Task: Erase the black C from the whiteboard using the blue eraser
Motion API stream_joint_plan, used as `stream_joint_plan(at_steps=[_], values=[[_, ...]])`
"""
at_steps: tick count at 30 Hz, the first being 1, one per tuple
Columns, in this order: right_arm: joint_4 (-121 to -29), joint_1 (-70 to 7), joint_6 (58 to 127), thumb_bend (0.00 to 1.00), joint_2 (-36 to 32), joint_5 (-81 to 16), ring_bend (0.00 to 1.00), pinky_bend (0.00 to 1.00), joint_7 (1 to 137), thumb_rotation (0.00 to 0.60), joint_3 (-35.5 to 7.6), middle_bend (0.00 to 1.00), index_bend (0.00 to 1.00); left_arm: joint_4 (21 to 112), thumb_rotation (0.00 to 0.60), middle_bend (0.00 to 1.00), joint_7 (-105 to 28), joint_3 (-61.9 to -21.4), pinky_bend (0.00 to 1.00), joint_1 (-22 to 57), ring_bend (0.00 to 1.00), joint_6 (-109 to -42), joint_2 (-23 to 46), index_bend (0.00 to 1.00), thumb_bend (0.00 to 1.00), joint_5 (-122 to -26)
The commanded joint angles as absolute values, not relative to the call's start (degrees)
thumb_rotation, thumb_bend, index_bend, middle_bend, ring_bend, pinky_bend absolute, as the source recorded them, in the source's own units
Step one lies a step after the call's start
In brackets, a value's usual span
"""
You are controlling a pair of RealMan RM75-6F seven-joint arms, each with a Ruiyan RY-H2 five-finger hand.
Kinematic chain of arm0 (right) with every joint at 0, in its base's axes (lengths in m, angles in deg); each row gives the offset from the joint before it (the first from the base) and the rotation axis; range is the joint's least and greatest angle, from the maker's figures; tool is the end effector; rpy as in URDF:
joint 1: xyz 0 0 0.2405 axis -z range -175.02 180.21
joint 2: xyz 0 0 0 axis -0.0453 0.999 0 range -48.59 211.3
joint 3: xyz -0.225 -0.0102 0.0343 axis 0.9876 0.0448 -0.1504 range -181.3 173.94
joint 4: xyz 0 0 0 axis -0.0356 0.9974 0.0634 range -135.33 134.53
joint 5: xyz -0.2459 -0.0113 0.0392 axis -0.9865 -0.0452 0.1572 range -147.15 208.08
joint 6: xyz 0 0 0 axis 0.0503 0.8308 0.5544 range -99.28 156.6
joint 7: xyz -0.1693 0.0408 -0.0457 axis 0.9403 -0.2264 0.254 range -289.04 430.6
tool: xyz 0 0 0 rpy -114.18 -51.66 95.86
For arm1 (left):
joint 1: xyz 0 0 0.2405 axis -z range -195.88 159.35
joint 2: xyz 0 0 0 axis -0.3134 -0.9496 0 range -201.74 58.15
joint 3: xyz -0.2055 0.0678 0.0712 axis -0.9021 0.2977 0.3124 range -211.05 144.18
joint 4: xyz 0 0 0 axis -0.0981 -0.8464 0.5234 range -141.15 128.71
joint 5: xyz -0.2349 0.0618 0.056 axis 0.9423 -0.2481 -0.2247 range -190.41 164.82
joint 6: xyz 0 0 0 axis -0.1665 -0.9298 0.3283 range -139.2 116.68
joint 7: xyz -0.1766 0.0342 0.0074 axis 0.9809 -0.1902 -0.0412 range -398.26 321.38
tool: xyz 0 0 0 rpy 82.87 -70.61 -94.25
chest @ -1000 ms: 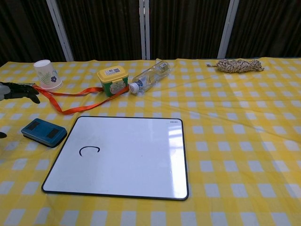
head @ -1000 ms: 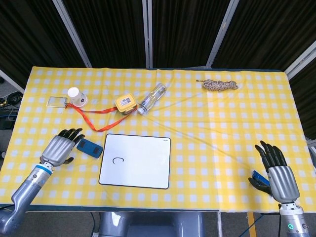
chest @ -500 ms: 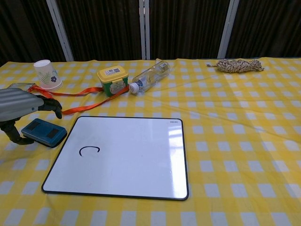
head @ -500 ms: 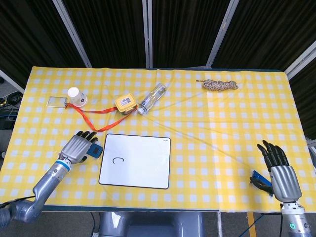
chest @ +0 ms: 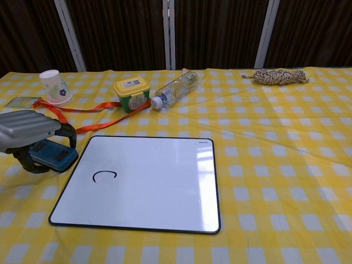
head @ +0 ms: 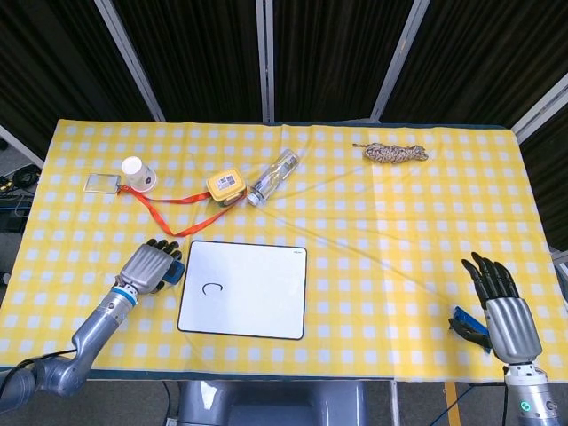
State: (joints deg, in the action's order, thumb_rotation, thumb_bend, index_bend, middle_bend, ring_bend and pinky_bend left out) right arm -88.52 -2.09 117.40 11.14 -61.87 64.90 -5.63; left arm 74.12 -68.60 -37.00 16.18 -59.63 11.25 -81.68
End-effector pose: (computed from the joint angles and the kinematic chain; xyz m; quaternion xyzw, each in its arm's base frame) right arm -0.2825 -0.2122 0.0856 0.5903 -0.3915 0.4594 0.5359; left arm -0.2276 0.3347 -0.0631 -0.8182 -0.2972 -0.1948 0.4520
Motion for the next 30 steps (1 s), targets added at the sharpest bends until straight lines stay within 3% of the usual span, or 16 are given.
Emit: stream_joint_plan(at_steps=[1,4,7,14,20,30], values=[[-88.55,-2.09,117.39,0.06,11.14,-61.88,0.0,0.0,64.87,0.6,-5.62,0.0,0.02,73.89,0.6,0.25,-68.46,-36.89,0.3,16.22,0.26,-59.94,11.41,0.4,0.39,-81.56],[-88.63,-2.01,117.56,0.06,11.15,-61.97,0.0,0.0,64.69,0.6,-5.58,0.0,0.02,72.95,0.6,0.45,-67.21,-37.19,0.44,15.73,0.43,-62.74,12.62,0.63,0.53,-82.68],[-88.67,-1.91,117.8,0.06,11.17,-62.03,0.0,0.0,64.65,0.6,-5.61,0.0,0.02,71.1,0.6,0.56,-62.97,-37.03,0.51,14.61,0.52,-66.88,14.46,0.74,0.6,-86.44],[-88.68,-1.84,118.01,0.06,11.14,-62.16,0.0,0.0,64.67,0.6,-5.62,0.0,0.02,68.66,0.6,0.57,-54.34,-36.71,0.52,13.27,0.53,-72.83,15.16,0.75,0.62,-92.48],[-88.83,-1.78,118.25,0.06,11.2,-62.25,0.0,0.0,64.74,0.6,-5.71,0.0,0.02,72.38,0.6,0.57,-46.15,-36.68,0.52,12.34,0.53,-79.04,13.99,0.75,0.63,-98.28],[-88.8,-1.66,118.6,0.06,11.28,-62.1,0.0,0.0,64.11,0.6,-5.93,0.0,0.02,77.53,0.6,0.57,-43.95,-34.29,0.52,12.6,0.53,-80.04,15.88,0.76,0.62,-103.09]])
